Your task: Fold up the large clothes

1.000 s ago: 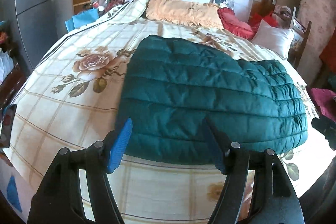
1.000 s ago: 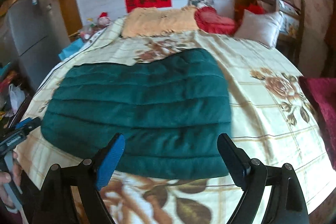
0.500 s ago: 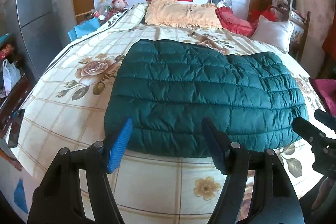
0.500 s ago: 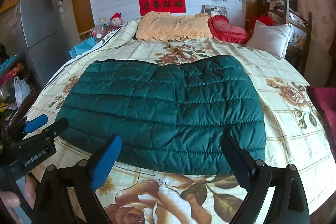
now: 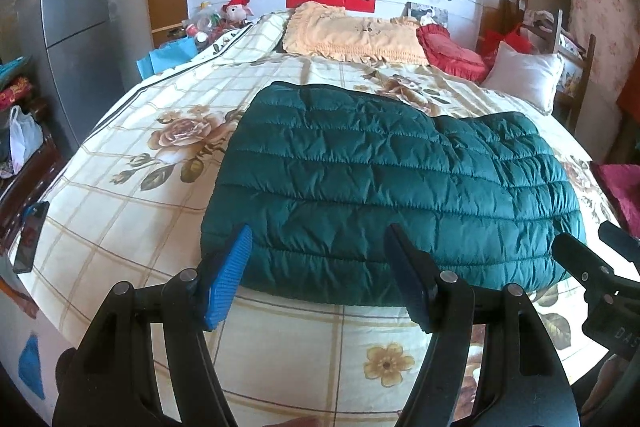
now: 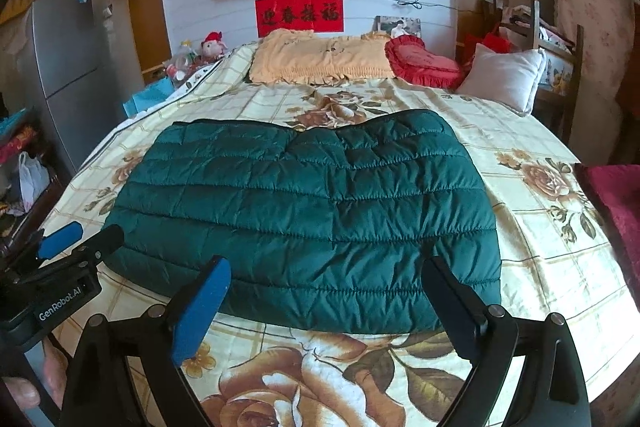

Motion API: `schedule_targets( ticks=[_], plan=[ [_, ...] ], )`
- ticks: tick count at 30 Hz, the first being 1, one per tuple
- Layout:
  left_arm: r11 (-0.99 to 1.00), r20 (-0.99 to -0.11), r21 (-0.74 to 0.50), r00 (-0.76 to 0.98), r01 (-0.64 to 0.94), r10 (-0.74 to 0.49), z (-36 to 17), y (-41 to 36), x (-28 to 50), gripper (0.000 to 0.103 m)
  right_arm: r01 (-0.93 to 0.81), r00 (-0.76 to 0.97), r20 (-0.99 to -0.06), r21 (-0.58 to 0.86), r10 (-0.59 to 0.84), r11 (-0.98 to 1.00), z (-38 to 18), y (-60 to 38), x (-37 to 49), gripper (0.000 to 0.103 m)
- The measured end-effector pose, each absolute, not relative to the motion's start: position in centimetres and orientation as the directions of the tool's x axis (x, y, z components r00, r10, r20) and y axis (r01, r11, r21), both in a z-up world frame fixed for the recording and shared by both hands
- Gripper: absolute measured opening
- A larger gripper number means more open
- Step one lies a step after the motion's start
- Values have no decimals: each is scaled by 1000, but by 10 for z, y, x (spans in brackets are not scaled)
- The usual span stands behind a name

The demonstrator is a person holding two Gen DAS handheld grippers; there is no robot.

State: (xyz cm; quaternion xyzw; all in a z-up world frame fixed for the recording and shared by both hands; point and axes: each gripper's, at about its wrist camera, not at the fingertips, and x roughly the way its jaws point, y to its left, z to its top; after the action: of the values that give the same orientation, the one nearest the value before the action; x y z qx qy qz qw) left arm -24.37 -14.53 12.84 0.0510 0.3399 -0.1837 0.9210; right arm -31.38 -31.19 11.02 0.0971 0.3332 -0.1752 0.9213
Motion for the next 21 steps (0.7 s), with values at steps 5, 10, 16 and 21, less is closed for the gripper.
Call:
schedule_targets(
  ticks=[5,10,16,21],
  plan=[
    [925,-650,-36,695,378,-309,128,-146,-242,69,382,721,-645,62,-255,922,112,-311,-314,95],
    [922,-651,-40,690,384,-316,128,-147,-242,69,375,719,-650,67,-244,925,110,-308,-312,95],
    [922,-652,-42,689,386,-318,128,-148,-243,69,374,718,-651,61,-247,926,110,-307,-311,95],
    [919,-655,-45,683,391,-323,127,-150,-241,69,377,717,-651,62,-249,924,110,-308,-310,95]
  ],
)
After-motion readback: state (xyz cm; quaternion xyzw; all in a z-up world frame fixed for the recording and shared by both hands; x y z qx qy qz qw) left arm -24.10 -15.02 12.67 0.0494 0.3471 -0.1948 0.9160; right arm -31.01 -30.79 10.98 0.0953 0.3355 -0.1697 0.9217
